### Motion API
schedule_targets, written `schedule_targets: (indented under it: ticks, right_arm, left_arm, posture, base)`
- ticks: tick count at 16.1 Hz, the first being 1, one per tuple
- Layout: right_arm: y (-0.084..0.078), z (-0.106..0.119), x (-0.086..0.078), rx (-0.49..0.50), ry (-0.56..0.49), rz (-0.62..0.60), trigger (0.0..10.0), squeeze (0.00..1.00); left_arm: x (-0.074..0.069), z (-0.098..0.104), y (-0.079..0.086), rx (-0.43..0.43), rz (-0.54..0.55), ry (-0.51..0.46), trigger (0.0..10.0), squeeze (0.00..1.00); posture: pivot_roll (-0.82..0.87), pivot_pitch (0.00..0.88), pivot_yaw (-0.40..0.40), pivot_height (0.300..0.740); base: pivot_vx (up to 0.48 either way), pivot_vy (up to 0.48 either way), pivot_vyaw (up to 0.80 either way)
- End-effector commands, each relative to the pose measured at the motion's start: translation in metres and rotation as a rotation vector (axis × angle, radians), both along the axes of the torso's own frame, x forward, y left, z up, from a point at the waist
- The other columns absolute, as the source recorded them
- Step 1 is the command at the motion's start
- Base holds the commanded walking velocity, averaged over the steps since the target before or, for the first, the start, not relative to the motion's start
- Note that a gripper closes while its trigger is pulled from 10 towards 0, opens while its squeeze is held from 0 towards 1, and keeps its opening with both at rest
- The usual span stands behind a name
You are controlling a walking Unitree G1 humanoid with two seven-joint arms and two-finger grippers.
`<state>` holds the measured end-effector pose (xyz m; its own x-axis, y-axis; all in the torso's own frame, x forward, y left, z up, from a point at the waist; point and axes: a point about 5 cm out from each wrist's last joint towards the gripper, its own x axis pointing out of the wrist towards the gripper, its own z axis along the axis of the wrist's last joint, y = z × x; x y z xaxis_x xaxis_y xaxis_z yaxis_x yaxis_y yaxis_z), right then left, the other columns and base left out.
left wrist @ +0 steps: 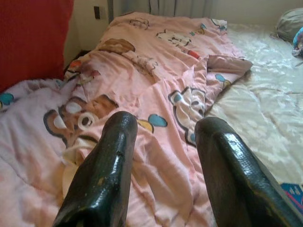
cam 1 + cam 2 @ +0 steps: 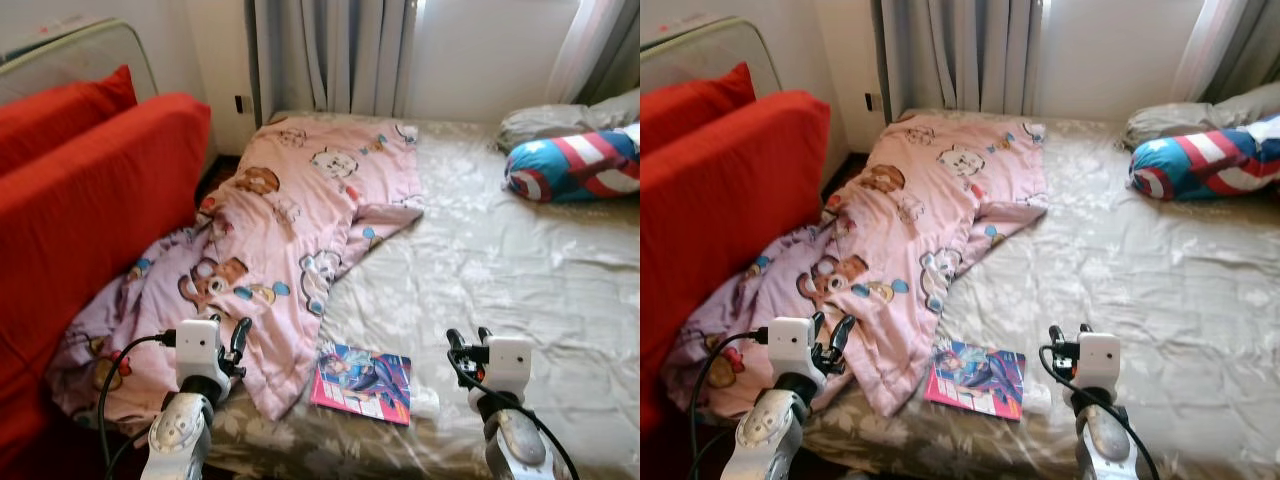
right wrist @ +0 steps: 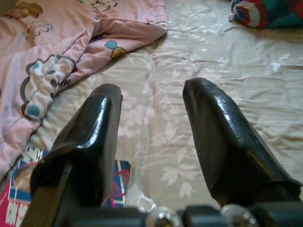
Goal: Clean up the room
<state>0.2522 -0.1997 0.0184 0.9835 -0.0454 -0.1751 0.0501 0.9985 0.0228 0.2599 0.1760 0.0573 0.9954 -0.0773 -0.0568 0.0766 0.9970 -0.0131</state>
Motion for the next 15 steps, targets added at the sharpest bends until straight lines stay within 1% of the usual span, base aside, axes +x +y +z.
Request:
schedule_targets:
  ticks: [1, 8, 15]
  right_arm:
    - [0.002, 0.0021, 0.0009, 0.002, -0.014, 0.007, 10.0, 0.0]
    - [0.0051, 0.001, 0.002, 0.008, -0.008, 0.01, 10.0, 0.0]
    - [0.0039, 0.0003, 0.0028, 0.012, 0.001, 0.004, 10.0, 0.0]
  left_arm:
    - [-0.0026, -0.003, -0.0011, 0.003, -0.01, 0.019, 10.0, 0.0]
    - [-0.0007, -0.0015, -0.0031, -0.001, -0.023, 0.016, 10.0, 0.0]
    - [-0.0024, -0.0037, -0.0068, -0.007, -0.036, 0.029, 10.0, 0.0]
  posture:
    - [-0.05, 0.046, -0.019, 0.647]
    - [-0.05, 0.03, -0.014, 0.647]
    - [-0.05, 0.052, -0.015, 0.647]
  base:
    - [0.0, 0.0, 0.0]
    - [0.0, 0.0, 0.0]
    - [0.0, 0.0, 0.0]
